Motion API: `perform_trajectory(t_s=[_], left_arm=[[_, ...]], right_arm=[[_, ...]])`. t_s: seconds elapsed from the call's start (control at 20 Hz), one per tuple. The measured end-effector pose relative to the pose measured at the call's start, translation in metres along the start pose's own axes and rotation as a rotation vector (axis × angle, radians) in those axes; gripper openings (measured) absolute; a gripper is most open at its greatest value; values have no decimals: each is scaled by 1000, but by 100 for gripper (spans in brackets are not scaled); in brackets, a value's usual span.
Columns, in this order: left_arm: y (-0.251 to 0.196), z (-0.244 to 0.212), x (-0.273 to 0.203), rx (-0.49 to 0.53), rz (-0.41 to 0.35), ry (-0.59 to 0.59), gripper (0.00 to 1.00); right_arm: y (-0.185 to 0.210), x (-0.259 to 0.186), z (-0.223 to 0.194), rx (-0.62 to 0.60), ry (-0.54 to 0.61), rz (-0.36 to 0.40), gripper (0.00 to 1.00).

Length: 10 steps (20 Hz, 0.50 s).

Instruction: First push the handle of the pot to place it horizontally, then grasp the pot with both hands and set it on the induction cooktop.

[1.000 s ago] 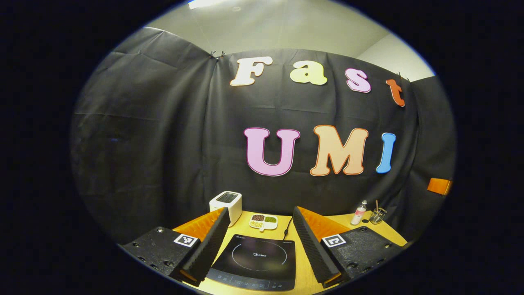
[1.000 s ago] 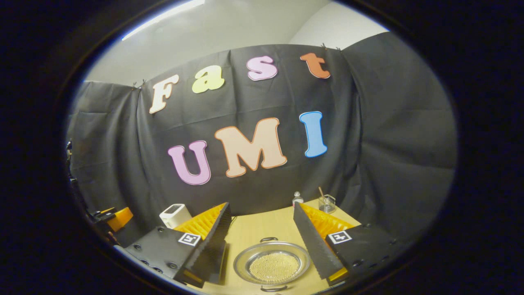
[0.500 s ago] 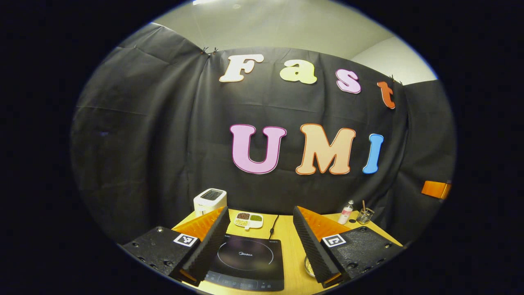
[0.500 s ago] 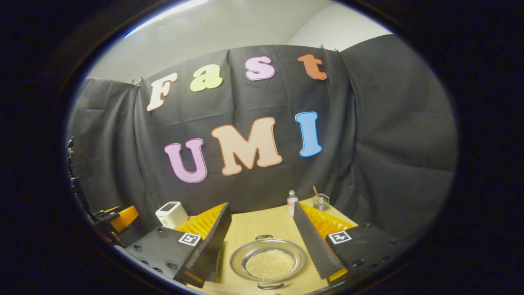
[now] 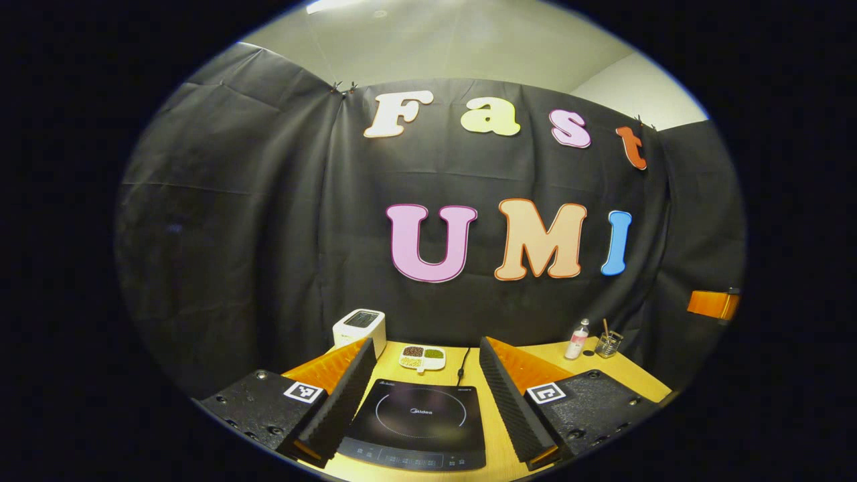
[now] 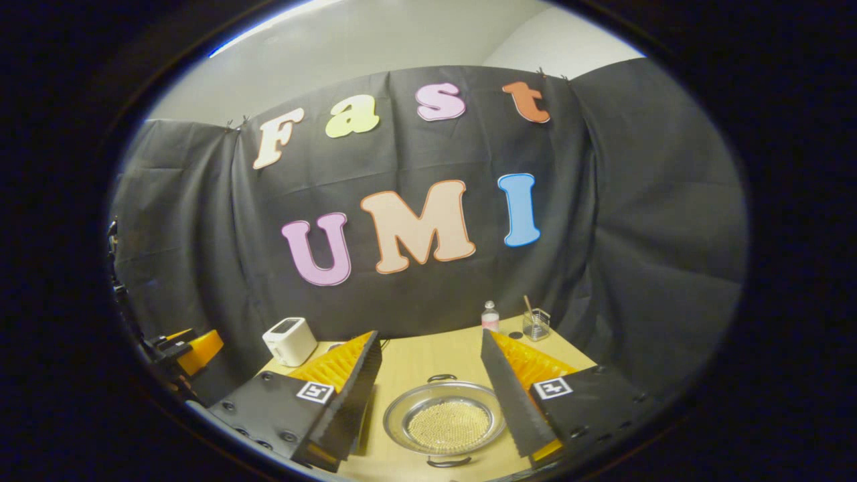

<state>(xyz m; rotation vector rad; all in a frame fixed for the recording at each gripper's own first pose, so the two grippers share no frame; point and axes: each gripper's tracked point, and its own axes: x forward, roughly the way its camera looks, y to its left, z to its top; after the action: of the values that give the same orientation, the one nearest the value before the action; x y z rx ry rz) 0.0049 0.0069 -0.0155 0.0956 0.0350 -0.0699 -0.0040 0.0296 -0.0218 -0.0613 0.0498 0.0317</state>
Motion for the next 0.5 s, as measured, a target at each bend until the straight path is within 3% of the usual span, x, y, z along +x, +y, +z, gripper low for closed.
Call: perform_trajectory(t_s=[0.15,0.2,0.35,0.5], left_arm=[[11,-6,-3,2,16,17,90],[14,-7,-3,5,20,21,95],[21,-5,-5,18,26,21,95],[21,-5,-4,45,12,19,91]], right_arm=[[8,2,-2,6,-2,11,67],[13,3,-1,11,-4,23,67],[25,3,-3,26,3,48,67],[32,2,-14,56,44,65,26]])
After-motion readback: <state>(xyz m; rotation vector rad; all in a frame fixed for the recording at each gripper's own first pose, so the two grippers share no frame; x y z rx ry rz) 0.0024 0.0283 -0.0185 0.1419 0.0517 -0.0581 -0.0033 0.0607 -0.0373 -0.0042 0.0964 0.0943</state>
